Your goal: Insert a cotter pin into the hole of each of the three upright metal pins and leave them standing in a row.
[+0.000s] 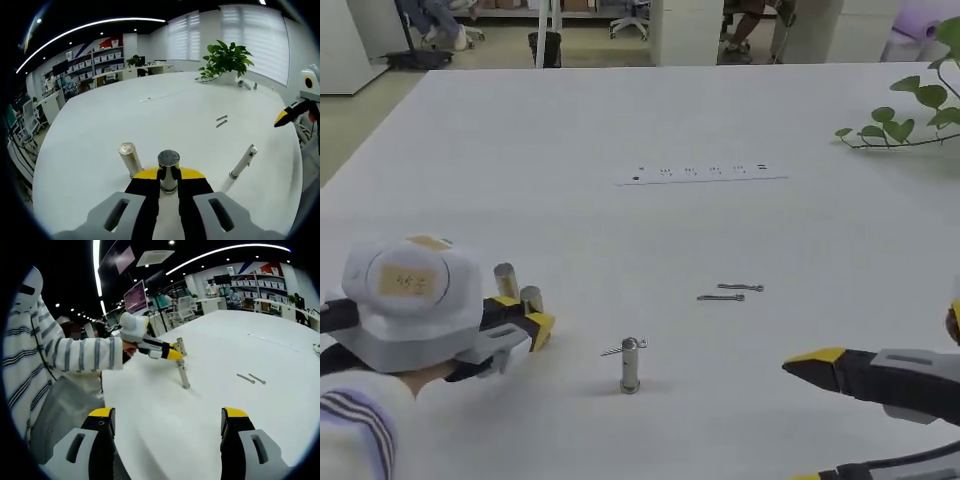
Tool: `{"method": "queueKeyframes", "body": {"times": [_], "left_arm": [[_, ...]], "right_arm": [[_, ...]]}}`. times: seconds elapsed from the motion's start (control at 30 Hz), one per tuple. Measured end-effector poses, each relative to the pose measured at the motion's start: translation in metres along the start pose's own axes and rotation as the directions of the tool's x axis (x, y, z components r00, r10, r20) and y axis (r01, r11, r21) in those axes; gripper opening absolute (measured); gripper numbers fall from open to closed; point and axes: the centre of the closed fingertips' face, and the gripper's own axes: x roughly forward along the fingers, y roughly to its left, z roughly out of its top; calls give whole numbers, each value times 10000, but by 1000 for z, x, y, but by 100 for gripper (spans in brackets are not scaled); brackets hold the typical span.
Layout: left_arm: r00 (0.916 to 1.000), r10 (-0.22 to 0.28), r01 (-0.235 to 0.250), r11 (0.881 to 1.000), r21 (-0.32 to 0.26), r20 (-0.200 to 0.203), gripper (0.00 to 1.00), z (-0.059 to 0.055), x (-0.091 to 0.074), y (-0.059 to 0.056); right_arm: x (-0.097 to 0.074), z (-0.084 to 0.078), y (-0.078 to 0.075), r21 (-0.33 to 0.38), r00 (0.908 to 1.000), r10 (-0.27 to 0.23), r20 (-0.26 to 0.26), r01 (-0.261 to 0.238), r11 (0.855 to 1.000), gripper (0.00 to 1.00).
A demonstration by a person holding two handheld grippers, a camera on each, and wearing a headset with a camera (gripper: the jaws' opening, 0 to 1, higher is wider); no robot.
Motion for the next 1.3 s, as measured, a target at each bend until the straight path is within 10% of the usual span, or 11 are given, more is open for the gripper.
{"method": "queueKeyframes", "body": {"times": [0.4, 1.3], "left_arm": [[9977, 656, -660, 9974, -275, -168, 11, -2, -33, -12], [9995, 4, -9, 9999, -153, -324, 11, -15, -50, -93]], "right_arm": [[-10, 2, -3, -224, 9999, -75, 110, 77, 9997, 88], [-19, 5, -2, -436, 9990, -240, 382, 256, 9987, 88]]}}
